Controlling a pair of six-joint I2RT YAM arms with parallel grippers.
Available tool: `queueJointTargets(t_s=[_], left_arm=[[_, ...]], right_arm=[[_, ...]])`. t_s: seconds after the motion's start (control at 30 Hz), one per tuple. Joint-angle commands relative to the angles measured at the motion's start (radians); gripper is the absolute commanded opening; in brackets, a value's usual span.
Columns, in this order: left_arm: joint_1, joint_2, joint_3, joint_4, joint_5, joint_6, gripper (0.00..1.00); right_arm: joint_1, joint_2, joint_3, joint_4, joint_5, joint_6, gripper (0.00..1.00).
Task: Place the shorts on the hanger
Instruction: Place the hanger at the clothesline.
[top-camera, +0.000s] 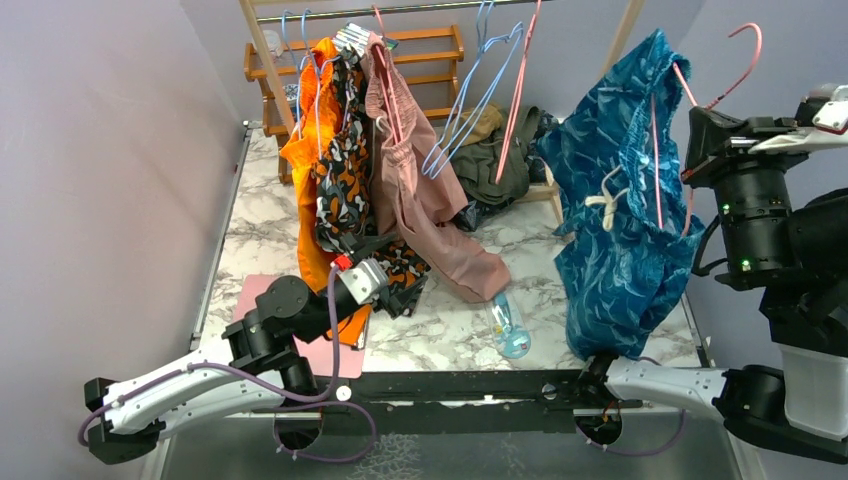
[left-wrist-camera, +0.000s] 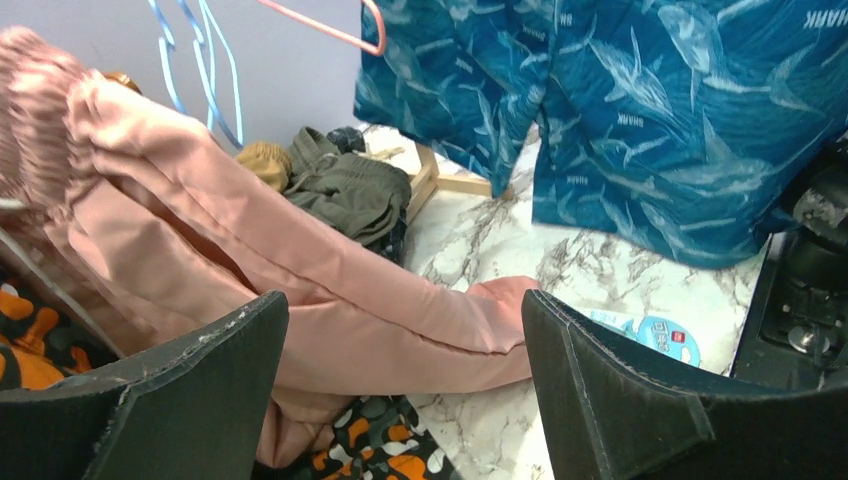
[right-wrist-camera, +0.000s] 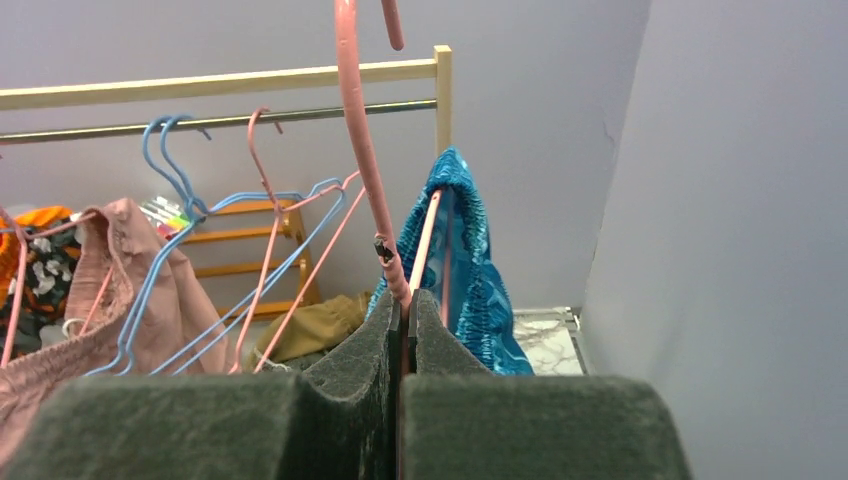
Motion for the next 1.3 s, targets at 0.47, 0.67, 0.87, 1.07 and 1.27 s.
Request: queueJointTargets(t_s=[0.47,0.67,0.87,1.07,1.27], left_arm=[[0.001,-0.122,-0.155,0.081,-0.084,0.003,0.89],[-0.001,-0.160,-0.190,0.091,-0.092,-0.009,0.89],[0.000,-0.189,-0.228,0.115,-0.091,-0.033,0.89],[0.000,-0.203,-0.246,0.116,-0.074,-0.051,0.89],[0.001,-0.208,-0.251,0.127,-0.055,-0.067,0.88]], right_arm=[[-0.006,0.122,-0.255,0.187,-0.065,-0.003,0.01],[-0.181,0.193,-0.243,0.135,-0.258,0.133,0.01],[-0.351,0.186,-0.330,0.210,-0.386,0.276,0.01],[-0.527,0.150,-0.478,0.413,-0.571,0.379,0.01],[-0.614,0.152,-0.530,0.596,-0.624,0.419,0.01]])
